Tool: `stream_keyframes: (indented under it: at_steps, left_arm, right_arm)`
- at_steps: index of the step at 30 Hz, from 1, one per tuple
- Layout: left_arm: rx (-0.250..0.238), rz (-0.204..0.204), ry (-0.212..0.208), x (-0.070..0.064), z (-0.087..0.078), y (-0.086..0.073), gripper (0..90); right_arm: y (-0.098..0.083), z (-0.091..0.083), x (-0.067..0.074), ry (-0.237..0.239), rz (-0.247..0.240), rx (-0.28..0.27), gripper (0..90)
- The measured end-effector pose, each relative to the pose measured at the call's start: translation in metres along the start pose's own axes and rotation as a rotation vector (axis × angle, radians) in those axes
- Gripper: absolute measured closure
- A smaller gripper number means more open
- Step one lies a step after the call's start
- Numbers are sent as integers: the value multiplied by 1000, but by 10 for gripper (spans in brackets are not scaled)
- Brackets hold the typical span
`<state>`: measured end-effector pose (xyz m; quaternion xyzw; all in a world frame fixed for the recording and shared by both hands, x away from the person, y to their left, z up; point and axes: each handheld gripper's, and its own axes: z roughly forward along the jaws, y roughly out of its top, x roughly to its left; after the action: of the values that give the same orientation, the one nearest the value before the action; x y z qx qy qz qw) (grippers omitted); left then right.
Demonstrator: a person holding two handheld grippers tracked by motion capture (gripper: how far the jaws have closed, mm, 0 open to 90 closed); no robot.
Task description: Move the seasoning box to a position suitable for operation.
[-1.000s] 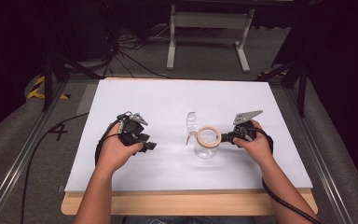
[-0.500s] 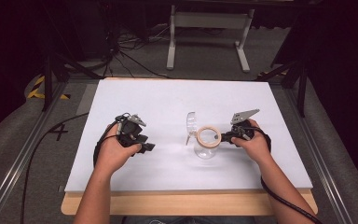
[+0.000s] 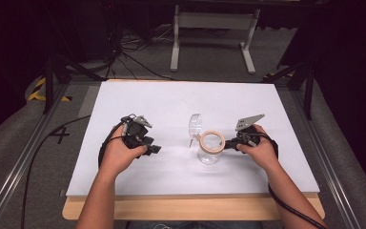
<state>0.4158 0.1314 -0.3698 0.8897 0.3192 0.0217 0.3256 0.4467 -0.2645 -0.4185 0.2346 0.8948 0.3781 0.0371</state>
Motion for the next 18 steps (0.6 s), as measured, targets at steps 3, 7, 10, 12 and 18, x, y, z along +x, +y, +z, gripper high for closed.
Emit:
stream_keyframes:
  at_steps: [3, 7, 10, 12, 18]
  left_arm:
    - [-4, 11, -12, 1, 2, 4, 526]
    - [-8, 14, -22, 1, 6, 8, 524]
    - [1, 23, -33, 1, 8, 12, 523]
    - [-3, 23, -34, 0, 10, 14, 523]
    - [-18, 29, -39, 2, 12, 17, 524]
  right_arm:
    - [-2, -2, 6, 7, -9, 10, 900]
    - [-3, -2, 13, 16, -19, 17, 900]
    - [-3, -2, 17, 20, -22, 25, 900]
    - [-3, -2, 23, 25, -32, 30, 900]
    - [0, 1, 39, 54, -70, 56, 900]
